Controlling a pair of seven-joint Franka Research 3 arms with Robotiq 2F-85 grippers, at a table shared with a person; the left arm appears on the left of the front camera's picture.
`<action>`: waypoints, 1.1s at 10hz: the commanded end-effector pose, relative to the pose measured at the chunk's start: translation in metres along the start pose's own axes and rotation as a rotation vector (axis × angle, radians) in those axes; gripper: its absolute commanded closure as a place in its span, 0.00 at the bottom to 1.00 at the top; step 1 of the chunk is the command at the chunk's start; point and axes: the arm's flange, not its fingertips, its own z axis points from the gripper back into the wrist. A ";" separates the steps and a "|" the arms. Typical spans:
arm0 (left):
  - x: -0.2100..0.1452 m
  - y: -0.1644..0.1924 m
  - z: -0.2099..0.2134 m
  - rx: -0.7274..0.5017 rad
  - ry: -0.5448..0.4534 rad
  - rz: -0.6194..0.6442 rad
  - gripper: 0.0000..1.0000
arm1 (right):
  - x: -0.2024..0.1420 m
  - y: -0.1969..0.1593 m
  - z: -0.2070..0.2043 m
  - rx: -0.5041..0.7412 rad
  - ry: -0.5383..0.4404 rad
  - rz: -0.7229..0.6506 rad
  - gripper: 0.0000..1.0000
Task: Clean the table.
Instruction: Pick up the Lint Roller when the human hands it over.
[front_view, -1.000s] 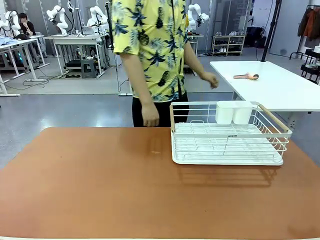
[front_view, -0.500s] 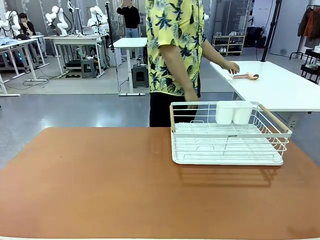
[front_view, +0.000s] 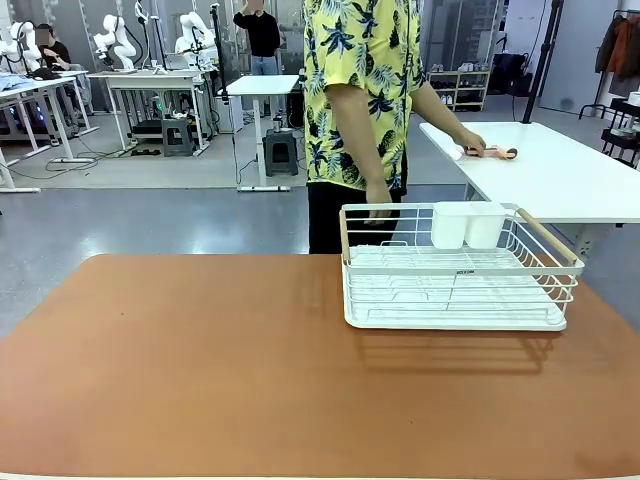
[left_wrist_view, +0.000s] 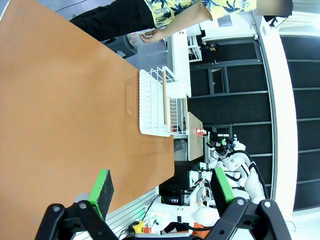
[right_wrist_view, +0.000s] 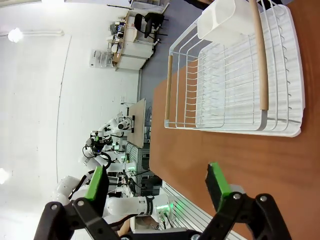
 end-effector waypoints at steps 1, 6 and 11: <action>0.001 0.000 0.003 -0.025 -0.004 -0.013 0.00 | 0.001 0.002 0.000 0.016 -0.006 0.008 0.00; 0.001 0.000 0.003 -0.025 -0.004 -0.013 0.00 | 0.001 0.002 0.000 0.016 -0.006 0.008 0.00; 0.001 0.000 0.003 -0.025 -0.004 -0.013 0.00 | 0.001 0.002 0.000 0.016 -0.006 0.008 0.00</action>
